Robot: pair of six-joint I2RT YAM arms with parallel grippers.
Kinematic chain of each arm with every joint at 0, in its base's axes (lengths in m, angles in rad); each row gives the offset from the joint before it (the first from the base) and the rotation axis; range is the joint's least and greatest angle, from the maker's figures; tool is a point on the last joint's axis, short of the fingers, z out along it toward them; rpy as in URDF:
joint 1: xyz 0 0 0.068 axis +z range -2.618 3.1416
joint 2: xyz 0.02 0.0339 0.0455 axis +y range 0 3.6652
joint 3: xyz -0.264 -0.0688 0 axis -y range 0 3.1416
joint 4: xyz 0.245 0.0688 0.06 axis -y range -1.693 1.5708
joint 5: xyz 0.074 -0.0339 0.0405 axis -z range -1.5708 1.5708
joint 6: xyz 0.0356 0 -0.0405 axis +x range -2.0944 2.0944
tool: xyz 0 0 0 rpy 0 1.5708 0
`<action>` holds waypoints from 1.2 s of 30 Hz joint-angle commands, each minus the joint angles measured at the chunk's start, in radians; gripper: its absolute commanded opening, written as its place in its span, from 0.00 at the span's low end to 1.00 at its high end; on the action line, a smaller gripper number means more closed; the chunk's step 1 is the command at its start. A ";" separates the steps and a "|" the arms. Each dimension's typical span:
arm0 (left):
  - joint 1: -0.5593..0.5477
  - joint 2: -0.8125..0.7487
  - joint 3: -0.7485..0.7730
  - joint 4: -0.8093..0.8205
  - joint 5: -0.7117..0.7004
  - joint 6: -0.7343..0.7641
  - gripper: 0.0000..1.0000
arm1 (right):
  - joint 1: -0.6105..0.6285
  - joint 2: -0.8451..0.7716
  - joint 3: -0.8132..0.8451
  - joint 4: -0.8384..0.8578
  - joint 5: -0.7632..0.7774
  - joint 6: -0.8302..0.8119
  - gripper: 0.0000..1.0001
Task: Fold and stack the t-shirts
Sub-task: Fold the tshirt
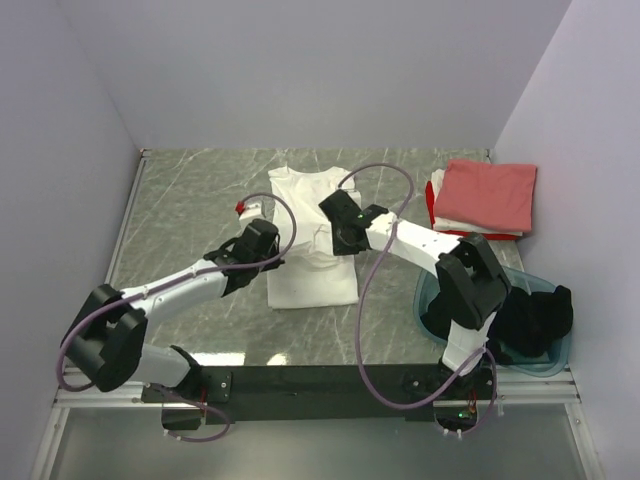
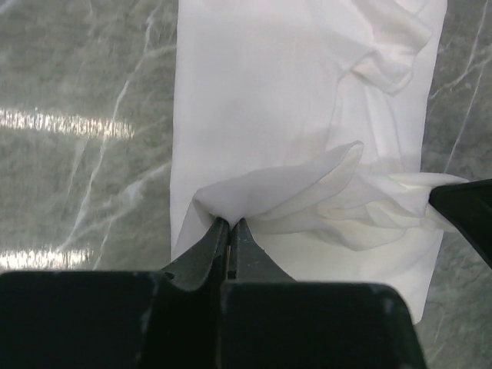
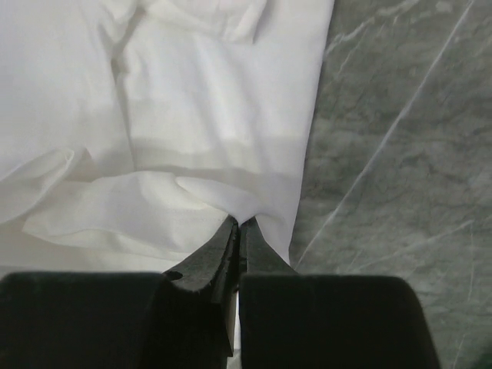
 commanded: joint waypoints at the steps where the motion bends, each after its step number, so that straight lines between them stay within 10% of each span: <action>1: 0.046 0.043 0.069 0.095 0.052 0.076 0.00 | -0.036 0.033 0.079 0.006 -0.007 -0.050 0.00; 27: 0.161 0.332 0.202 0.238 0.112 0.207 0.02 | -0.135 0.205 0.255 -0.008 -0.067 -0.102 0.00; 36: 0.161 0.272 0.265 0.172 0.034 0.190 0.78 | -0.140 0.097 0.253 -0.040 -0.053 -0.115 0.46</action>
